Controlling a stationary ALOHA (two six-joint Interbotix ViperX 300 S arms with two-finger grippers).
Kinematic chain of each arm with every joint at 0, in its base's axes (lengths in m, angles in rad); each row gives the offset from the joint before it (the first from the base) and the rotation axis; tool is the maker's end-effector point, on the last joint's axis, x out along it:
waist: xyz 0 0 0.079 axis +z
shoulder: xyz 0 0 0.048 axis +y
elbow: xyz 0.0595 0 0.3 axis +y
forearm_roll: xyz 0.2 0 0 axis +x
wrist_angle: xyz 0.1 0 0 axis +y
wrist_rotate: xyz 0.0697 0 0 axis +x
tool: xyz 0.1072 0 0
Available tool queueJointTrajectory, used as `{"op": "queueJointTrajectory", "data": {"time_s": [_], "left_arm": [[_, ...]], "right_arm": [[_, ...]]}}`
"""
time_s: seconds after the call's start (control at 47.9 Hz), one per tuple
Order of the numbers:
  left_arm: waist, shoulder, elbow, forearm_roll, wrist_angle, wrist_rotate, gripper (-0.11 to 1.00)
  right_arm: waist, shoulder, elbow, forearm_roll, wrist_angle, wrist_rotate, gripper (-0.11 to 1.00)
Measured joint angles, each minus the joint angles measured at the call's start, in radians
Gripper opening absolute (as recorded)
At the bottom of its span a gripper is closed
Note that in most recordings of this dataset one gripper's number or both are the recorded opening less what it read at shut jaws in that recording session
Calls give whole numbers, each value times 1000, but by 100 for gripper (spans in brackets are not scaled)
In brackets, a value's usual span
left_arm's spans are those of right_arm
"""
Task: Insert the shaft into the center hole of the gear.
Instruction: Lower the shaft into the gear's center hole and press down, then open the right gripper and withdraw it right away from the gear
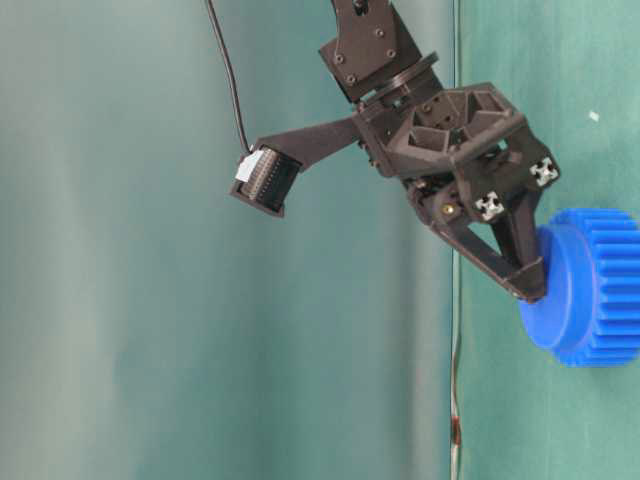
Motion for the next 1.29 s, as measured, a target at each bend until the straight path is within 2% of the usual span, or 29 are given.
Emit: {"op": "queueJointTrajectory", "data": {"time_s": [0.146,0.209,0.376,0.605,0.96,1.294], "left_arm": [[0,0,-2,0,2,0,0],[0,0,-2,0,3,0,0],[0,0,-2,0,5,0,0],[0,0,-2,0,5,0,0],[0,0,-2,0,9,0,0],[0,0,-2,0,11,0,0]], "right_arm": [[0,2,-2,0,-3,0,82],[-3,2,-2,0,-8,2,93],[-5,2,-2,0,-21,0,87],[-5,-26,0,0,-17,-2,87],[-3,-221,43,-6,-5,-37,87],[-3,-402,163,-8,-9,-41,87]]}}
